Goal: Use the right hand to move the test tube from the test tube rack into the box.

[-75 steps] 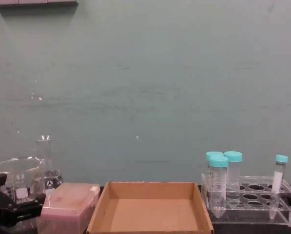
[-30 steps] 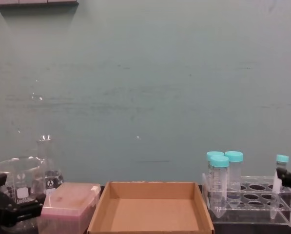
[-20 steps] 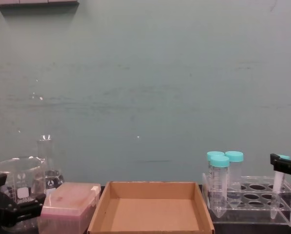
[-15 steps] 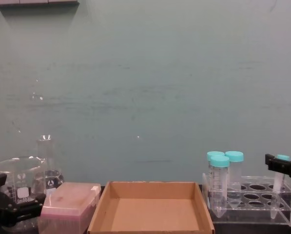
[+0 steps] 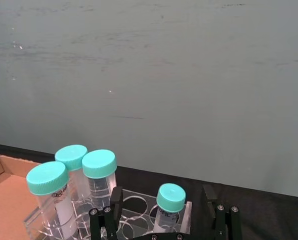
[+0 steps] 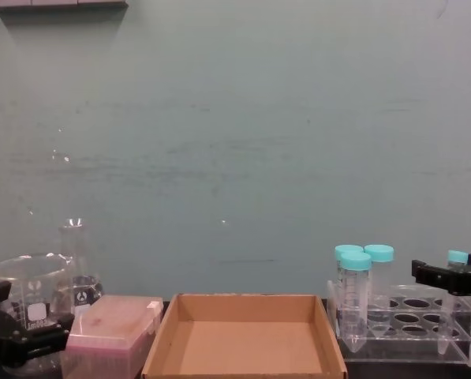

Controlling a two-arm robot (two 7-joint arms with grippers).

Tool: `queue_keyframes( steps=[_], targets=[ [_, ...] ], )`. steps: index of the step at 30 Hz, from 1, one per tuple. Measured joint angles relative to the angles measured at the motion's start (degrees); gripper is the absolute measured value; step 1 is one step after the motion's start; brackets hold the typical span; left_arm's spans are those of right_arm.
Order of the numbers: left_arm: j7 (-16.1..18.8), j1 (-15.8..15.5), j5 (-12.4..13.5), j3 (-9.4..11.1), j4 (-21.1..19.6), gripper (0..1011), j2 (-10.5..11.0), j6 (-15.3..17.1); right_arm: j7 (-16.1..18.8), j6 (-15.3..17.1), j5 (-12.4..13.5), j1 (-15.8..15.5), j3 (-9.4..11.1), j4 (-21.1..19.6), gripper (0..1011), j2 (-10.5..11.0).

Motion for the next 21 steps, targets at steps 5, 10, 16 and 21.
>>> queue_keyframes(
  steps=[5,10,16,21],
  targets=[
    [0.0,0.0,0.0,0.0,0.0,1000,0.0,0.0,0.5,-0.33,-0.71,0.11,0.27,0.32,1003,-0.42],
    [0.0,0.0,0.0,0.0,0.0,1000,0.0,0.0,0.58,-0.45,-0.81,0.13,0.3,0.37,1003,-0.45],
    [0.0,0.0,0.0,0.0,0.0,1000,0.0,0.0,0.58,-0.35,-0.79,0.16,0.28,0.37,978,-0.42],
    [0.0,0.0,0.0,0.0,0.0,1000,0.0,0.0,0.58,-0.29,-0.77,0.16,0.26,0.38,887,-0.41]
  ],
)
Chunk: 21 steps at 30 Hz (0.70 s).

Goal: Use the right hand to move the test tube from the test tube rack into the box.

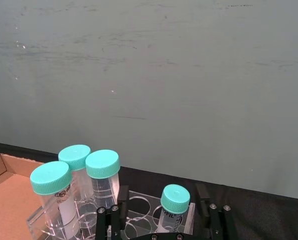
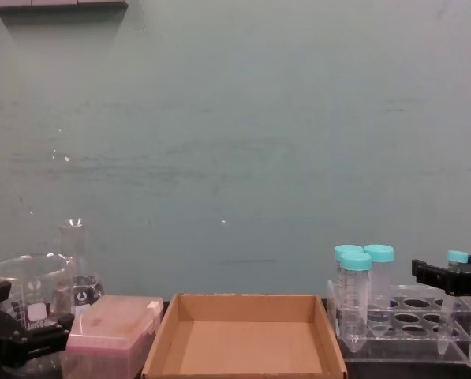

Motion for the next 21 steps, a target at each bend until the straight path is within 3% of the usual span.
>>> queue_keyframes(
  steps=[21],
  targets=[
    [0.0,0.0,0.0,0.0,0.0,1000,0.0,0.0,-0.03,0.14,0.08,0.0,-0.05,0.0,233,0.01]
  ],
)
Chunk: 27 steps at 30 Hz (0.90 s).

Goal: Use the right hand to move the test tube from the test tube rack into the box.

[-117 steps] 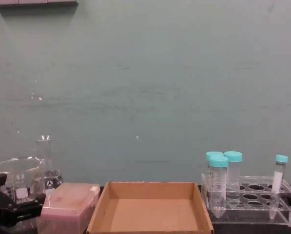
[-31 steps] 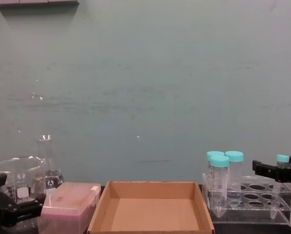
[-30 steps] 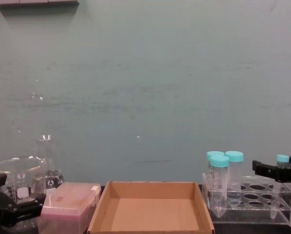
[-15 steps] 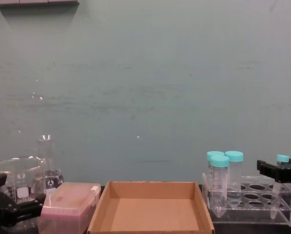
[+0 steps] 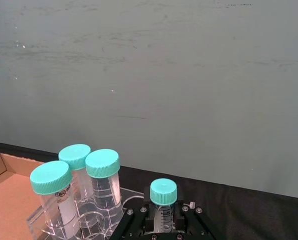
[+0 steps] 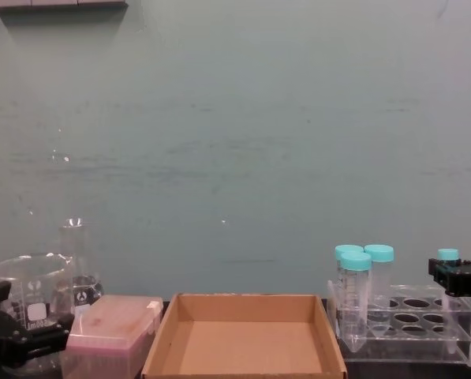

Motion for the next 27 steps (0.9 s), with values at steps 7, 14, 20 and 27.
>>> queue_keyframes(
  steps=[7,14,20,27],
  targets=[
    [0.0,0.0,0.0,0.0,0.0,1000,0.0,0.0,0.0,0.0,-0.01,0.0,0.0,0.0,210,0.0],
    [0.0,0.0,0.0,0.0,0.0,1000,0.0,0.0,0.01,0.0,-0.01,0.0,0.0,0.0,210,0.0],
    [0.0,0.0,0.0,0.0,0.0,1000,0.0,0.0,1.09,-1.08,-0.68,-0.5,0.68,-0.56,210,-0.34],
    [0.0,0.0,0.0,0.0,0.0,1000,0.0,0.0,3.19,-3.09,-1.05,-0.73,1.79,-2.17,210,-0.61]
  ],
)
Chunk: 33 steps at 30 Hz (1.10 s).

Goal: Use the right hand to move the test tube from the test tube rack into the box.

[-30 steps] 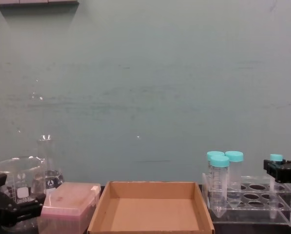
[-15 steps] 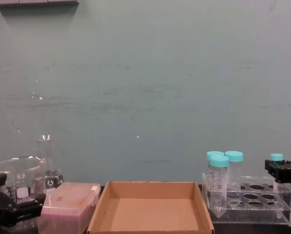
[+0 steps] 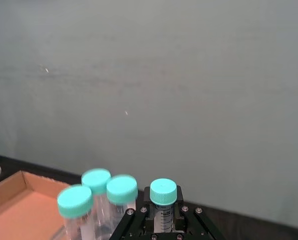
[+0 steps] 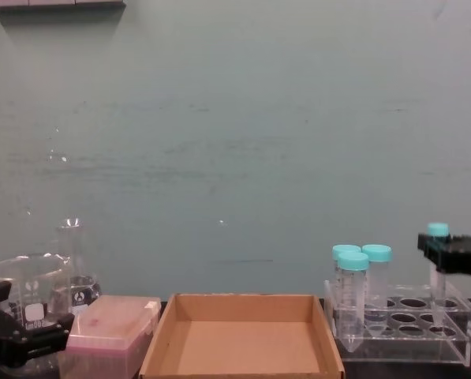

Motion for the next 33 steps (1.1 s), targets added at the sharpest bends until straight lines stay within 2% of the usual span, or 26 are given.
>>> queue_keyframes(
  steps=[9,17,24,26,31,33],
  targets=[
    [0.0,0.0,0.0,0.0,0.0,1000,0.0,0.0,2.64,-1.08,-0.02,-0.06,1.73,-4.9,210,0.35],
    [0.0,0.0,0.0,0.0,0.0,1000,0.0,0.0,6.49,-0.35,-0.15,0.93,1.76,-9.64,210,0.41],
    [0.0,0.0,0.0,0.0,0.0,1000,0.0,0.0,10.04,0.28,-0.46,2.04,-0.01,-12.28,210,-0.77],
    [0.0,0.0,0.0,0.0,0.0,1000,0.0,0.0,11.3,0.44,-0.71,2.94,-1.41,-12.45,210,-1.64],
    [0.0,0.0,0.0,0.0,0.0,1000,0.0,0.0,12.3,0.44,-1.36,4.54,-3.39,-11.35,210,-3.16],
    [0.0,0.0,0.0,0.0,0.0,1000,0.0,0.0,12.71,0.8,-1.89,5.96,-4.84,-9.25,210,-4.52]
  ],
)
